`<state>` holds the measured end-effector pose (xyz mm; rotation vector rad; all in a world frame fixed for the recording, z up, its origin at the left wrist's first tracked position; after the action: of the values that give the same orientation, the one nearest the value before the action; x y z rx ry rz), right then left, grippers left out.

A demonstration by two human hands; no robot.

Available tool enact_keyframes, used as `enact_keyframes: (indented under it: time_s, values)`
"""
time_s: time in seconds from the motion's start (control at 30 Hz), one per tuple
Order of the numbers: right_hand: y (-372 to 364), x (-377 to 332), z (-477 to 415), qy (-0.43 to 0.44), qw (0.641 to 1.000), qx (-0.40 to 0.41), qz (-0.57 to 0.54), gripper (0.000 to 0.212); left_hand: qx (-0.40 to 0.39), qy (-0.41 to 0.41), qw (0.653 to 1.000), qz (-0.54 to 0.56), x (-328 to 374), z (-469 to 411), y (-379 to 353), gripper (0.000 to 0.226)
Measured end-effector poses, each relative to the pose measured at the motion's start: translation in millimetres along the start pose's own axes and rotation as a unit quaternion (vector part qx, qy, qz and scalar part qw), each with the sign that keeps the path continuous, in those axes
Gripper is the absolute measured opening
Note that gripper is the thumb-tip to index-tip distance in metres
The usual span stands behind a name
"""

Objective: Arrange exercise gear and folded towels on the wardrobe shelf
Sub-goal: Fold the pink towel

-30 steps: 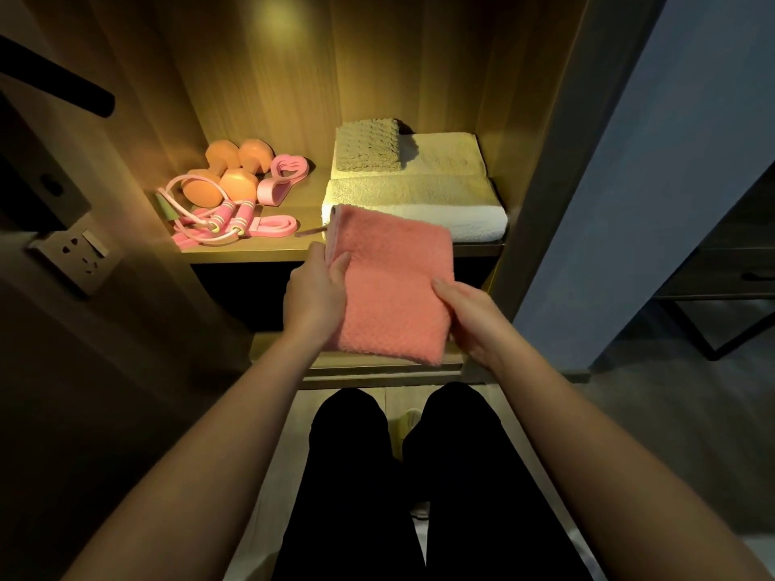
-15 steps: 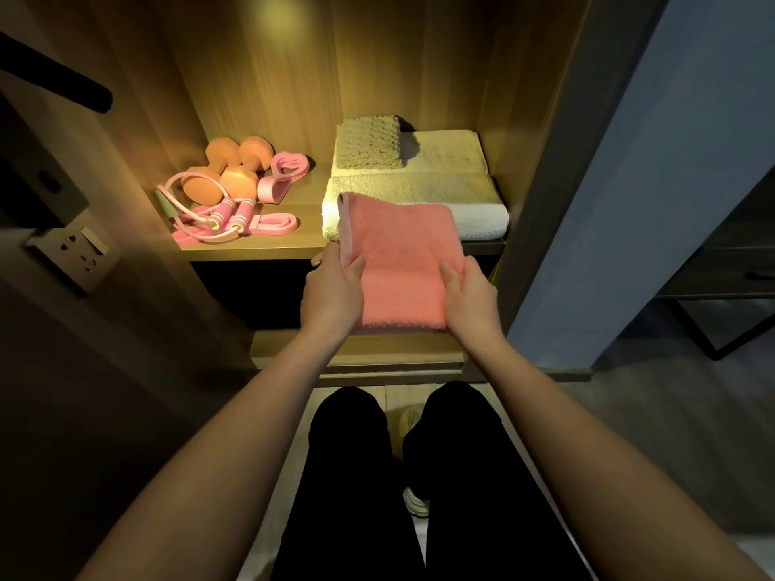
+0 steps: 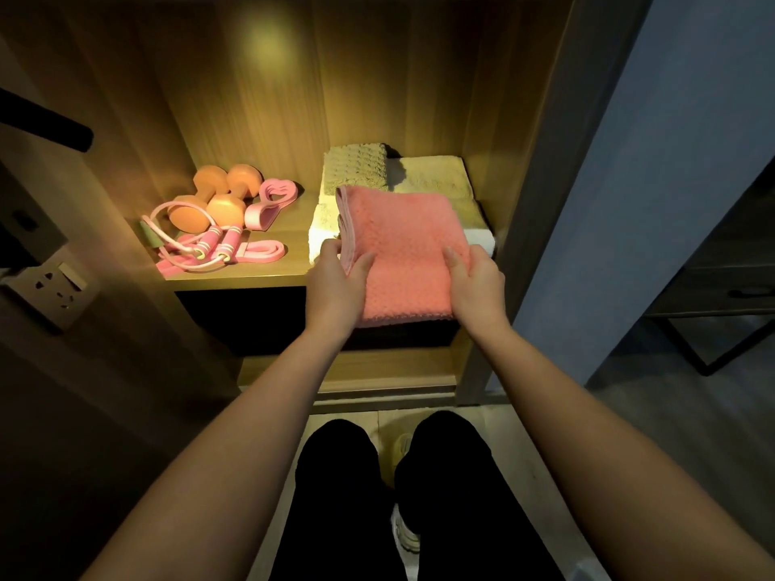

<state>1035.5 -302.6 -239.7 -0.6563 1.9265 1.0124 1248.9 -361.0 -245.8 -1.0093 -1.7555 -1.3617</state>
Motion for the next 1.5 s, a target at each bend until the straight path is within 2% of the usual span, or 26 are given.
enact_keyframes:
  time_s: [0.07,0.13,0.17,0.23,0.27,0.3,0.37,0.47,0.57,0.73,0.8,0.87,0.93,1.03,1.17,1.3,1.37,1.43,1.5]
  values:
    - [4,11,-16,-0.043,0.999,-0.019,-0.015,0.028,-0.006,0.006,1.000,0.010,5,-12,-9,0.041]
    - [7,33,-28,-0.157,0.975,-0.032,-0.153,0.027,-0.013,0.012,0.999,0.029,11,-27,-18,0.032]
    - [4,44,-29,-0.227,0.936,-0.036,-0.268,0.025,-0.021,0.019,0.998,0.048,13,-35,-24,0.029]
    - [-7,53,-33,-0.310,0.824,-0.029,-0.474,0.018,-0.038,0.054,0.993,0.098,15,-53,-39,0.029]
    - [-12,55,-38,-0.315,0.779,-0.022,-0.541,0.015,-0.048,0.074,0.989,0.122,16,-61,-48,0.030]
    - [-17,55,-41,-0.310,0.749,-0.017,-0.585,0.013,-0.059,0.091,0.983,0.145,16,-67,-57,0.031]
    - [-25,58,-53,-0.297,0.718,-0.005,-0.630,0.017,-0.081,0.110,0.973,0.186,19,-81,-78,0.032]
    - [-36,67,-80,-0.297,0.695,0.017,-0.655,0.035,-0.101,0.123,0.961,0.226,19,-105,-109,0.038]
    - [-49,83,-110,-0.314,0.693,0.039,-0.648,0.043,-0.124,0.112,0.954,0.250,16,-133,-133,0.045]
    - [-65,109,-151,-0.330,0.671,0.079,-0.659,0.044,-0.119,0.135,0.943,0.280,9,-181,-162,0.074]
    - [-71,123,-159,-0.338,0.665,0.095,-0.659,0.041,-0.124,0.179,0.935,0.278,-3,-191,-177,0.065]
    - [-78,142,-158,-0.364,0.666,0.113,-0.641,0.039,-0.168,0.235,0.936,0.201,-16,-188,-193,0.042]
    - [-81,156,-156,-0.382,0.674,0.131,-0.619,0.036,-0.193,0.279,0.929,0.148,-26,-186,-203,0.031]
    - [-79,160,-161,-0.376,0.683,0.146,-0.609,0.034,-0.181,0.265,0.932,0.169,-26,-202,-210,0.034]
    - [-78,162,-165,-0.371,0.687,0.152,-0.606,0.035,-0.190,0.240,0.943,0.132,-24,-207,-217,0.042]
    - [-79,157,-161,-0.357,0.693,0.132,-0.612,0.038,-0.153,0.162,0.961,0.164,-4,-221,-213,0.045]
    - [-78,158,-161,-0.362,0.698,0.124,-0.605,0.041,-0.167,0.158,0.968,0.103,-7,-222,-216,0.038]
    - [-78,162,-159,-0.390,0.703,0.121,-0.582,0.047,-0.169,0.191,0.966,0.050,-17,-219,-216,0.031]
    - [-76,163,-159,-0.401,0.711,0.112,-0.567,0.049,-0.166,0.180,0.969,-0.021,-16,-222,-214,0.035]
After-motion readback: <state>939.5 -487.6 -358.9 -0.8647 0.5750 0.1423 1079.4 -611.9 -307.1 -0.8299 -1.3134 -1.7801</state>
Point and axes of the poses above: each hand's wrist, its own z-axis away from the middle knuckle, its own y-axis out of the back of the hand, x = y × z, the point moved 9 cm from there along -z, towards the middle knuckle, and after that the axes turned 2 degrees about y, right-handed, at the moved point
